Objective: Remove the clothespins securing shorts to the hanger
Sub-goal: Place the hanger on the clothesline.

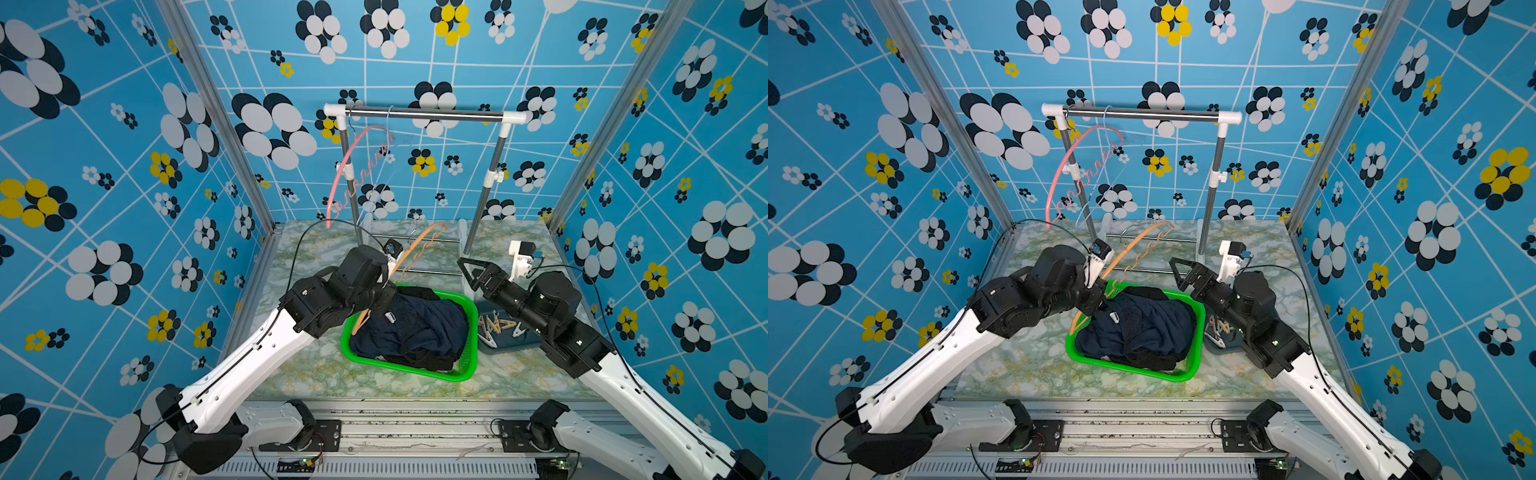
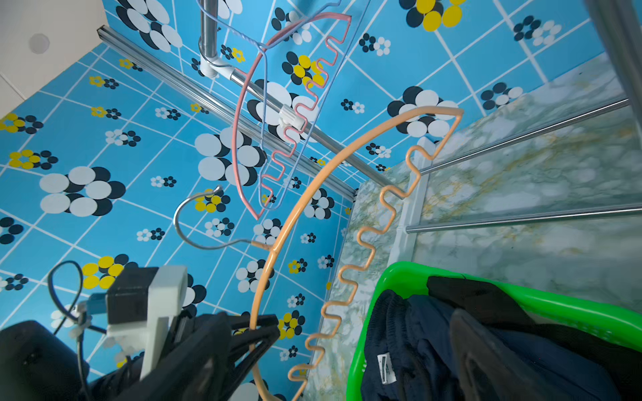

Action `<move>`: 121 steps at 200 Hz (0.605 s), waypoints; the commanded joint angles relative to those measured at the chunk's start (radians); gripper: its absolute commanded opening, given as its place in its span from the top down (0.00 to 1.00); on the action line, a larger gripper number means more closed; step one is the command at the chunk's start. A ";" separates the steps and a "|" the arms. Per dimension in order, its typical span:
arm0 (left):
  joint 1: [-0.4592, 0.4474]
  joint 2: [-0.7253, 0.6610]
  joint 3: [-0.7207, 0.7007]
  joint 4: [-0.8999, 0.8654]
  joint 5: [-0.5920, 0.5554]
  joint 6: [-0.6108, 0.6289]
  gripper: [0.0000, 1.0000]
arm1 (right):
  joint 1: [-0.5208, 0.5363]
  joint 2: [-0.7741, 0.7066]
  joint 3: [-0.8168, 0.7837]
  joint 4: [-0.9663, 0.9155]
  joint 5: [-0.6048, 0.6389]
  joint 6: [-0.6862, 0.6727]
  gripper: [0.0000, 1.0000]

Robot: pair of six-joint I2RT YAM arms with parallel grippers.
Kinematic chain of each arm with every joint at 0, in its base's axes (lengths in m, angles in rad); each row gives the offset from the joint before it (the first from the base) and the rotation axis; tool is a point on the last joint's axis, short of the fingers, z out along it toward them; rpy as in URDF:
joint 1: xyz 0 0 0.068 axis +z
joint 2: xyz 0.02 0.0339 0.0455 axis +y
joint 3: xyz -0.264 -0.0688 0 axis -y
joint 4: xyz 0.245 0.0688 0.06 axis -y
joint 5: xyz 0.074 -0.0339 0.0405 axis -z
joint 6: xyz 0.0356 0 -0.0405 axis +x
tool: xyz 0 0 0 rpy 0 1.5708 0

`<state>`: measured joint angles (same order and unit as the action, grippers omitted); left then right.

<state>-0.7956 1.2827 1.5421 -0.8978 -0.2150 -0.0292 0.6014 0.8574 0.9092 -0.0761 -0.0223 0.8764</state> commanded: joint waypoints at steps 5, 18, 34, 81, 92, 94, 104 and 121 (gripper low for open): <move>0.032 0.100 0.170 -0.076 -0.029 0.060 1.00 | -0.005 -0.055 0.025 -0.183 0.113 -0.126 0.01; 0.043 0.158 0.252 -0.079 -0.024 0.084 1.00 | -0.005 -0.075 0.022 -0.217 0.144 -0.148 0.01; 0.070 0.231 0.354 -0.072 -0.001 0.102 1.00 | -0.005 -0.094 0.016 -0.235 0.170 -0.167 0.01; 0.169 0.465 0.694 -0.101 0.136 0.137 1.00 | -0.005 -0.109 0.017 -0.266 0.180 -0.188 0.01; 0.187 0.520 0.782 -0.126 0.173 0.144 1.00 | -0.005 -0.113 0.012 -0.266 0.184 -0.183 0.01; 0.191 0.528 0.797 -0.129 0.180 0.145 1.00 | -0.005 -0.113 0.012 -0.265 0.183 -0.183 0.01; 0.208 0.565 0.862 -0.146 0.206 0.149 1.00 | -0.005 -0.118 0.007 -0.261 0.185 -0.176 0.01; 0.241 0.632 0.951 -0.151 0.253 0.145 1.00 | -0.005 -0.124 -0.002 -0.251 0.185 -0.164 0.01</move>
<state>-0.5911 1.8572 2.3760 -1.0275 -0.0639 0.0982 0.6014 0.7521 0.9108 -0.3241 0.1413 0.7174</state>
